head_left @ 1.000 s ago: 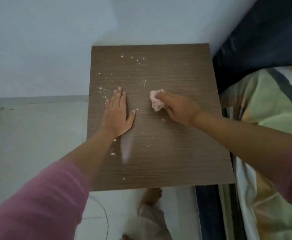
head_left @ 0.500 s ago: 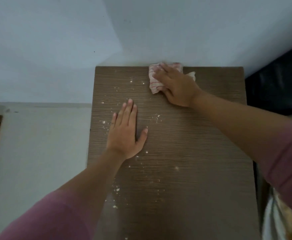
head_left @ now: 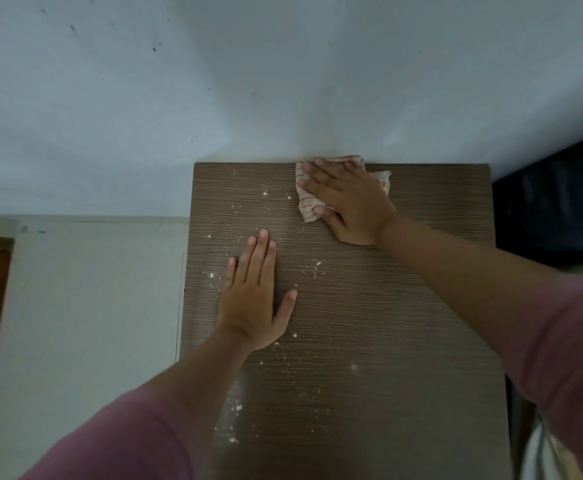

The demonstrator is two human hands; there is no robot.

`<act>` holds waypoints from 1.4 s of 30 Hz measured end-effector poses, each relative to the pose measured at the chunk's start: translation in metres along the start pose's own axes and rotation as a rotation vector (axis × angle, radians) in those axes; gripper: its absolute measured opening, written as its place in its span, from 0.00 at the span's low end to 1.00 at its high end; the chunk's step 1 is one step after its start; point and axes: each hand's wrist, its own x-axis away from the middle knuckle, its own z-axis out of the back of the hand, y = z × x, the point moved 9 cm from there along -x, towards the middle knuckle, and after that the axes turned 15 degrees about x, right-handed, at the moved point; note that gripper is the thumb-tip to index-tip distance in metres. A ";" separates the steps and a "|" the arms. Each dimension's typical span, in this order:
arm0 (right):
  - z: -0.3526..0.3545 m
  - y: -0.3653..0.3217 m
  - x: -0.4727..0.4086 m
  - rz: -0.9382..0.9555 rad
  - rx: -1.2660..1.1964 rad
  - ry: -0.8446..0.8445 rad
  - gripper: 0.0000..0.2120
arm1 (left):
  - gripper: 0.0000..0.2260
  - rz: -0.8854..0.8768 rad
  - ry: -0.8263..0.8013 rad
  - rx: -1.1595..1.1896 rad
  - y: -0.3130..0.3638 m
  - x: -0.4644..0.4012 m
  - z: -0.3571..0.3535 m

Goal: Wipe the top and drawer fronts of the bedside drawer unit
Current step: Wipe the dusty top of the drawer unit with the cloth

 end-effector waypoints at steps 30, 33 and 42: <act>-0.011 -0.122 0.140 -0.179 -0.023 0.089 0.22 | 0.28 -0.114 0.103 0.011 0.007 0.002 0.008; -0.013 -0.139 0.158 -0.211 -0.013 0.069 0.22 | 0.28 -0.120 0.034 0.051 0.008 0.014 0.004; -0.018 -0.194 0.210 -0.277 0.003 0.037 0.23 | 0.28 -0.175 0.087 0.098 -0.003 0.163 -0.019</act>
